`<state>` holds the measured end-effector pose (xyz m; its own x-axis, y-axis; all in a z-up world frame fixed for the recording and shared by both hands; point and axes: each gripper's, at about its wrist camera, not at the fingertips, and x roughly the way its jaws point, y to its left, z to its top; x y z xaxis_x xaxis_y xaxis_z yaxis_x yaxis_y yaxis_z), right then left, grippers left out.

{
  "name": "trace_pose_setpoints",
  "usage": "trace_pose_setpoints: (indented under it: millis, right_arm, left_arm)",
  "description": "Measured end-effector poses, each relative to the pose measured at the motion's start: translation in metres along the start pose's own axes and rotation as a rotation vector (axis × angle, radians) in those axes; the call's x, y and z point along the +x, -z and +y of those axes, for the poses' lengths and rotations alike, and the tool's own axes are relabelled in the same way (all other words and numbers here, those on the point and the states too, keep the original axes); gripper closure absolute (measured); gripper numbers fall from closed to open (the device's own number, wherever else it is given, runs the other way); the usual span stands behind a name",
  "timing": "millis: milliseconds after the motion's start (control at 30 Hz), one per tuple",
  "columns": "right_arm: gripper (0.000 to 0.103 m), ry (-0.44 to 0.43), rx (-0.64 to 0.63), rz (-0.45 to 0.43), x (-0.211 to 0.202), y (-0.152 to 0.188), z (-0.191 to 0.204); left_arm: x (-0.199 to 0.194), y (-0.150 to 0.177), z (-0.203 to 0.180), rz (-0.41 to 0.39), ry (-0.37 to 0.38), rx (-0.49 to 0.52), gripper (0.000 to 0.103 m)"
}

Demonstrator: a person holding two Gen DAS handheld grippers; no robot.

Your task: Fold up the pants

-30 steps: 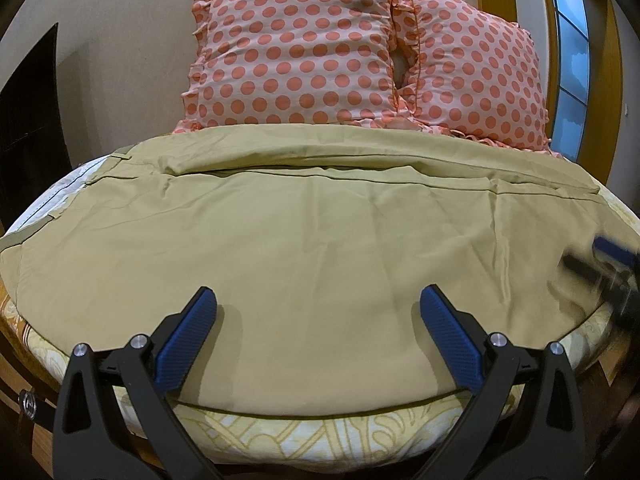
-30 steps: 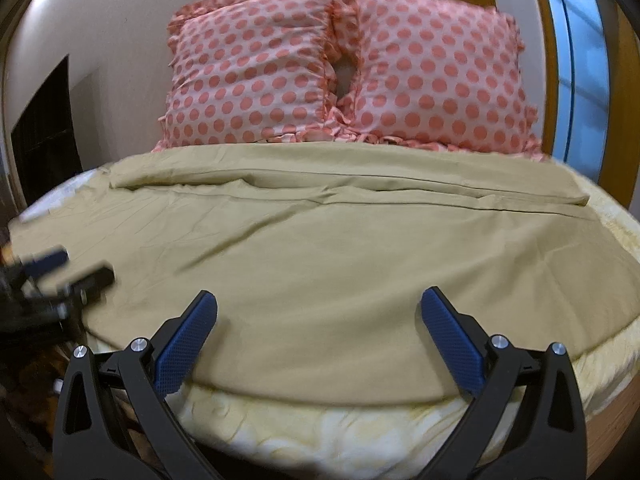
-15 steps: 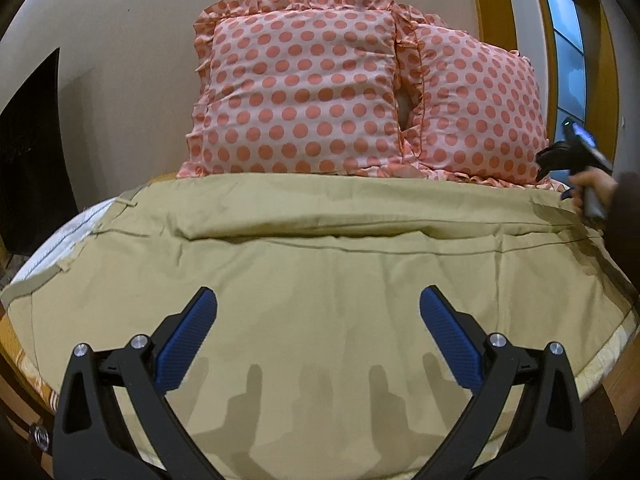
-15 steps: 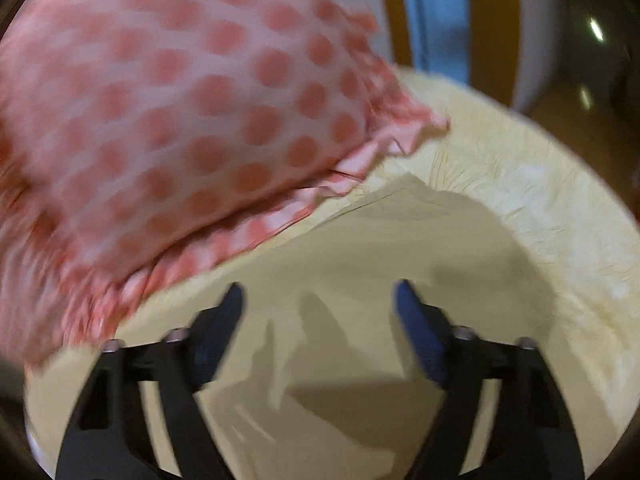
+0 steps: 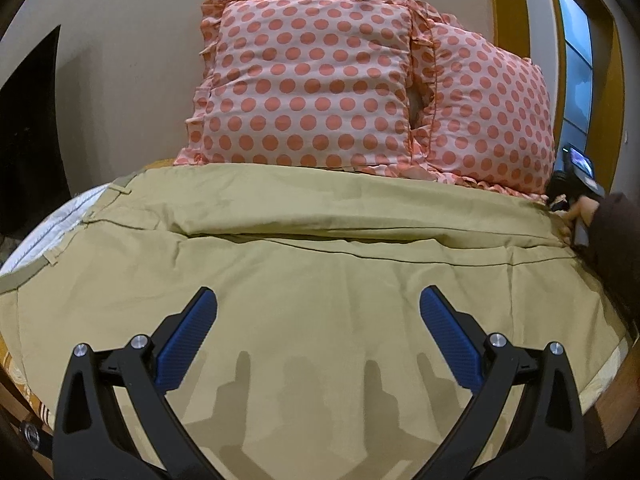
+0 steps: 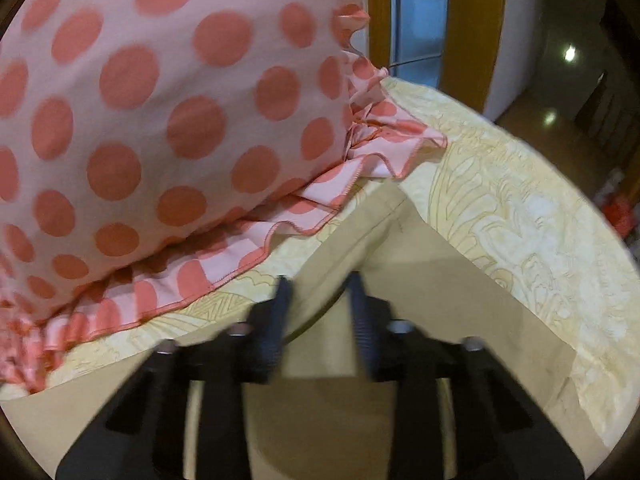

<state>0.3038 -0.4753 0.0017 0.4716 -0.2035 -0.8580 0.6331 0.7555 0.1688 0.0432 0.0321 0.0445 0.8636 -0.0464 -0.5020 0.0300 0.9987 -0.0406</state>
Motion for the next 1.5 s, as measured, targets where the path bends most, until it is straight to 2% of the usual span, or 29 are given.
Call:
trace_pose_setpoints:
  millis: [100, 167, 200, 267, 333, 400, 467, 567, 633, 667, 700, 733, 767, 800, 833, 867, 900, 933, 967, 1000, 1067, 1133, 1233, 1400, 1433, 1500]
  right_arm:
    - [0.099, -0.196, 0.130, -0.027, -0.017, -0.001, -0.030]
    - [0.099, -0.305, 0.162, -0.065, -0.039, 0.002, -0.038]
    - [0.099, -0.390, 0.180, -0.088, -0.056, 0.008, -0.047]
    - [0.099, -0.547, 0.211, -0.135, -0.096, 0.031, -0.071]
    - [0.099, -0.651, 0.229, -0.161, -0.125, 0.059, -0.098]
    - [0.099, -0.667, 0.236, -0.152, -0.151, 0.100, -0.123]
    - [0.099, -0.645, 0.253, -0.111, -0.158, 0.131, -0.145]
    - [0.098, -0.650, 0.296, -0.017, -0.147, 0.146, -0.161]
    - [0.085, -0.627, 0.324, 0.052, -0.140, 0.152, -0.162]
    - [0.066, -0.623, 0.342, 0.080, -0.138, 0.154, -0.163]
    - [0.057, -0.644, 0.347, 0.073, -0.139, 0.155, -0.161]
    - [0.052, -0.648, 0.337, 0.063, -0.142, 0.155, -0.157]
    - [0.043, -0.652, 0.328, 0.056, -0.142, 0.154, -0.153]
    - [0.038, -0.642, 0.318, 0.048, -0.147, 0.158, -0.152]
    - [0.038, -0.618, 0.309, 0.040, -0.145, 0.157, -0.148]
    - [0.039, -0.606, 0.302, 0.032, -0.143, 0.155, -0.145]
    - [0.044, -0.587, 0.282, 0.019, -0.138, 0.151, -0.139]
    - [0.054, -0.576, 0.260, 0.012, -0.131, 0.147, -0.135]
    - [0.091, -0.578, 0.246, 0.012, -0.126, 0.145, -0.134]
    - [0.101, -0.577, 0.237, 0.016, -0.118, 0.142, -0.136]
    - [0.101, -0.700, 0.314, -0.046, -0.124, 0.144, -0.157]
    - [0.101, -0.739, 0.320, -0.120, -0.140, 0.148, -0.174]
    - [0.101, -0.738, 0.306, -0.150, -0.149, 0.149, -0.183]
    - [0.101, -0.752, 0.317, -0.139, -0.147, 0.151, -0.194]
    - [0.101, -0.749, 0.318, -0.137, -0.147, 0.151, -0.192]
    - [0.101, -0.758, 0.322, -0.138, -0.148, 0.151, -0.195]
  left_arm:
    - [-0.006, -0.002, 0.006, -0.002, 0.003, -0.027, 0.002]
    - [-0.012, -0.003, 0.011, -0.015, 0.000, -0.042, 0.002]
    - [-0.017, -0.005, 0.015, -0.028, -0.004, -0.052, 0.002]
    - [-0.022, -0.009, 0.021, -0.041, -0.018, -0.066, 0.002]
    - [-0.025, -0.013, 0.025, -0.048, -0.027, -0.077, 0.002]
    - [-0.026, -0.018, 0.030, -0.052, -0.038, -0.088, 0.002]
    - [-0.027, -0.023, 0.033, -0.055, -0.044, -0.100, 0.002]
    - [-0.024, -0.034, 0.040, -0.056, -0.044, -0.115, 0.002]
    - [-0.021, -0.044, 0.045, -0.063, -0.067, -0.112, 0.002]
    - [-0.019, -0.050, 0.047, -0.063, -0.091, -0.101, 0.002]
    - [-0.016, -0.053, 0.048, -0.061, -0.109, -0.092, 0.002]
    - [-0.013, -0.058, 0.052, -0.055, -0.125, -0.085, 0.002]
    - [-0.011, -0.060, 0.054, -0.048, -0.128, -0.083, 0.002]
    - [-0.005, -0.066, 0.060, -0.028, -0.119, -0.091, 0.002]
    - [-0.001, -0.069, 0.065, -0.019, -0.106, -0.099, 0.002]
    - [0.004, -0.073, 0.070, -0.008, -0.090, -0.114, 0.002]
    - [0.011, -0.078, 0.077, 0.011, -0.063, -0.143, 0.002]
    - [0.018, -0.083, 0.085, 0.024, -0.013, -0.177, 0.002]
    - [0.025, -0.088, 0.094, 0.028, 0.042, -0.218, 0.002]
    - [0.031, -0.091, 0.100, 0.032, 0.081, -0.253, 0.002]
    - [0.048, -0.099, 0.115, 0.047, 0.126, -0.336, 0.002]
    - [0.069, -0.106, 0.131, 0.088, 0.114, -0.421, 0.002]
    - [0.109, -0.113, 0.146, 0.188, 0.105, -0.511, 0.003]
    - [0.171, -0.120, 0.146, 0.326, 0.044, -0.535, 0.006]
    - [0.184, -0.123, 0.145, 0.350, 0.020, -0.535, 0.009]
    - [0.208, -0.125, 0.146, 0.394, -0.024, -0.520, 0.028]
